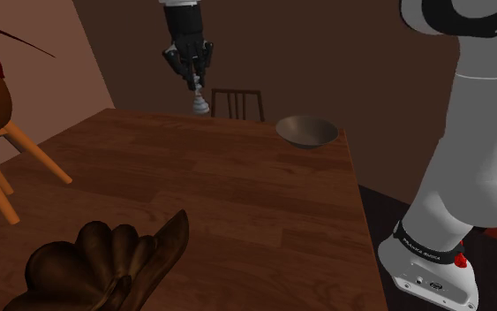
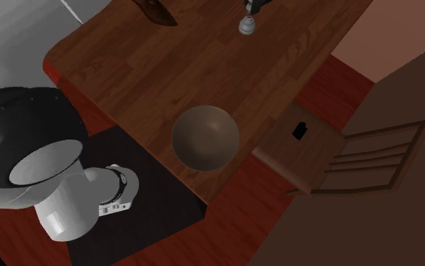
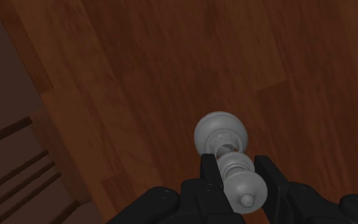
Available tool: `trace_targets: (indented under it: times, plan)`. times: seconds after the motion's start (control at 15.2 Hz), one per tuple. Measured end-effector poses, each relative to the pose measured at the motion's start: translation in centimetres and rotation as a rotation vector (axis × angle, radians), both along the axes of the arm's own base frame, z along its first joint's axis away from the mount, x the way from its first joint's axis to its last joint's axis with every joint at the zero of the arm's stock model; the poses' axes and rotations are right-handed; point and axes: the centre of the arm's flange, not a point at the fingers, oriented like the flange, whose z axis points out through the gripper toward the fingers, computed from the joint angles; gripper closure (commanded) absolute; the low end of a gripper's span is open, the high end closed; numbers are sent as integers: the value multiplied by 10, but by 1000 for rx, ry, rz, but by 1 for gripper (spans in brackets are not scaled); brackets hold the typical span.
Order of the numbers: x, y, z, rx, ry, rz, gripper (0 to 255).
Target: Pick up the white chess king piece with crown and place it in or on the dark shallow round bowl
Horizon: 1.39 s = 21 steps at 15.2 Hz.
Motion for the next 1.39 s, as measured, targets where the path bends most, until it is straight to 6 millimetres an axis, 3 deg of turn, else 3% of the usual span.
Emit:
trace_targets:
  times: [1.39]
  plan:
    - [-200, -192, 16, -1, 0, -2, 255]
